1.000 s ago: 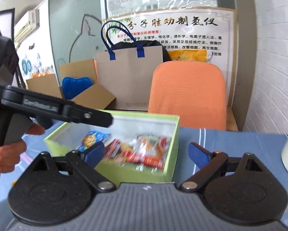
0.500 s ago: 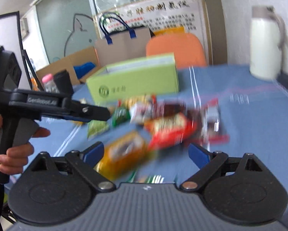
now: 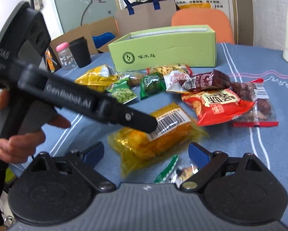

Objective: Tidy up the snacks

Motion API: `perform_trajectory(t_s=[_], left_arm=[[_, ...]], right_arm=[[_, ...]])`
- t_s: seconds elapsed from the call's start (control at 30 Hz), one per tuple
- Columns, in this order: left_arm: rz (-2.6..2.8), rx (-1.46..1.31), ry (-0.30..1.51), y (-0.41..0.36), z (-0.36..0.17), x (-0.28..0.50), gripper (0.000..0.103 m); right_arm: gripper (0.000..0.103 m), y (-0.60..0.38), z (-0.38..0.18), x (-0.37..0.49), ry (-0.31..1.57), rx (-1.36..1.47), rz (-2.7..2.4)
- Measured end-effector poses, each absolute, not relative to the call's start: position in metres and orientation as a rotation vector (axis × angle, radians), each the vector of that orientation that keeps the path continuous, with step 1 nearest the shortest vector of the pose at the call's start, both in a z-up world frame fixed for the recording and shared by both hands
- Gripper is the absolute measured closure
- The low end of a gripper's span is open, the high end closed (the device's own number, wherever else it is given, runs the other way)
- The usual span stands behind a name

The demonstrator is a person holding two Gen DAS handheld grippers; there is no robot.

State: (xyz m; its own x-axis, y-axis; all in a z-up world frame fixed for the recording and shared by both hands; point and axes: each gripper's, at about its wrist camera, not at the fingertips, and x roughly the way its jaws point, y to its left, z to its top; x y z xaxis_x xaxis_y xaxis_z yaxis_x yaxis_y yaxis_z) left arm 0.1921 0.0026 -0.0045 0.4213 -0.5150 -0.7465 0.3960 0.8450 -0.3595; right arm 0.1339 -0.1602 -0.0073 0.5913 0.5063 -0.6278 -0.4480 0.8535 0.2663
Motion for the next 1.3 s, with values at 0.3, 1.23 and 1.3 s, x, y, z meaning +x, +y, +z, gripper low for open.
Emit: perform_trajectory(t_s=[0.3,1.23,1.3], left_arm=[[-0.526,-0.142,0.971,0.019,-0.003,0.186,0.059],[-0.325,-0.288,0.885,0.081,0.007,0.148,0.035],[-0.337,-0.296,0.899,0.08,0.003,0.15,0.036]], right_arm=[[0.01,-0.124,-0.004,0.16,0.77,0.041,0.679],[0.002,-0.067,0.0,0.116,0.701,0.004,0.646],[0.002,-0.069,-0.003,0.114,0.71,0.024,0.645]])
